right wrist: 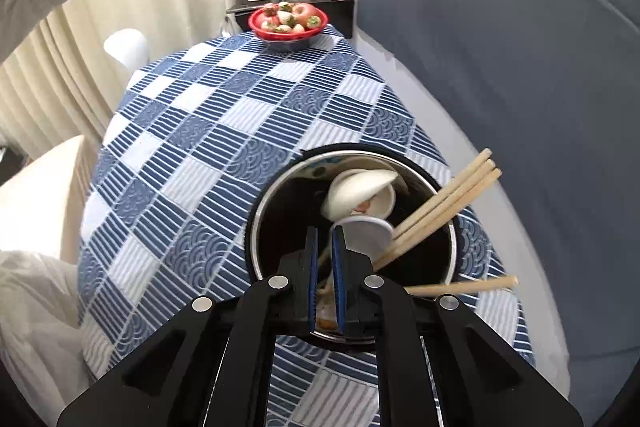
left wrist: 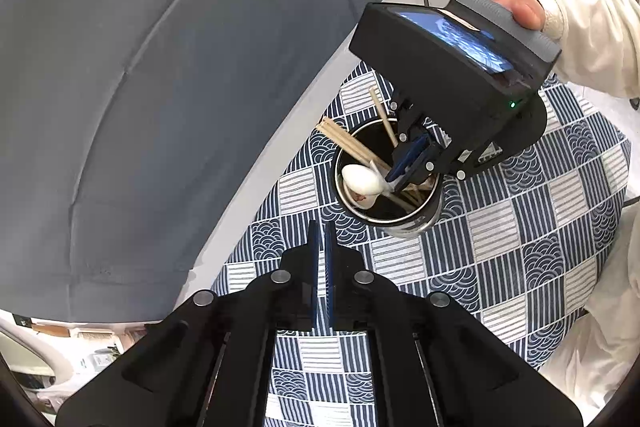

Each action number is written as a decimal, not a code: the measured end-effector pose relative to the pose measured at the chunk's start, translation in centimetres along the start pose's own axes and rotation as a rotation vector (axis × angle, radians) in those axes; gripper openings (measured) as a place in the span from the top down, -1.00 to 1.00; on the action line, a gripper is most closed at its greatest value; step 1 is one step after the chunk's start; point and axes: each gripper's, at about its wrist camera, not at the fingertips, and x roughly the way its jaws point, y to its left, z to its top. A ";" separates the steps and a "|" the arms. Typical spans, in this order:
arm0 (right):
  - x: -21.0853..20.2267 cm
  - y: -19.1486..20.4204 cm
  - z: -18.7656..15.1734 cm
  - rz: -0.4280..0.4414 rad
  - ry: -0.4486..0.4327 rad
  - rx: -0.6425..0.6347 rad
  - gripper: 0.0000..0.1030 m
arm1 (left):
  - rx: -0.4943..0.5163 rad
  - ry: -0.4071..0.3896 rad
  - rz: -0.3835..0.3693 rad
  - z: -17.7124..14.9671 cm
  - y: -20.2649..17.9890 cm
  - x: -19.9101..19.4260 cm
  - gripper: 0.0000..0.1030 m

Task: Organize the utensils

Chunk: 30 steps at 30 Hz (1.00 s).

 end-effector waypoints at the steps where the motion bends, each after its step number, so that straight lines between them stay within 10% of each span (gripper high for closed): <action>1: -0.1 -0.1 -0.1 -0.008 0.000 0.002 0.85 | -0.003 -0.003 0.000 0.0 0.0 0.0 0.92; 5: -1.1 -0.2 -1.0 -0.037 -0.021 0.013 0.68 | -0.039 -0.006 -0.002 -0.4 -0.5 0.3 0.35; 7: -2.1 -0.6 -1.4 -0.052 -0.050 0.040 0.35 | -0.082 -0.013 -0.010 -0.8 -0.7 0.7 -0.01; 9: -3.2 -1.1 -1.8 -0.079 -0.092 0.081 -0.44 | -0.119 -0.022 -0.010 -1.1 -0.9 1.0 -0.39; 12: -5.1 -1.4 -2.5 -0.121 -0.153 0.127 -0.68 | -0.201 -0.048 0.008 -1.9 -1.4 1.8 -0.74; 20: -8.3 -0.8 -5.2 -0.331 -0.233 0.279 -0.81 | -0.454 -0.165 0.052 -5.2 -2.6 3.6 -0.88; 30: -11.2 1.9 -9.2 -0.658 -0.323 0.572 -0.85 | -0.771 -0.338 0.293 -9.9 -4.9 4.4 -0.88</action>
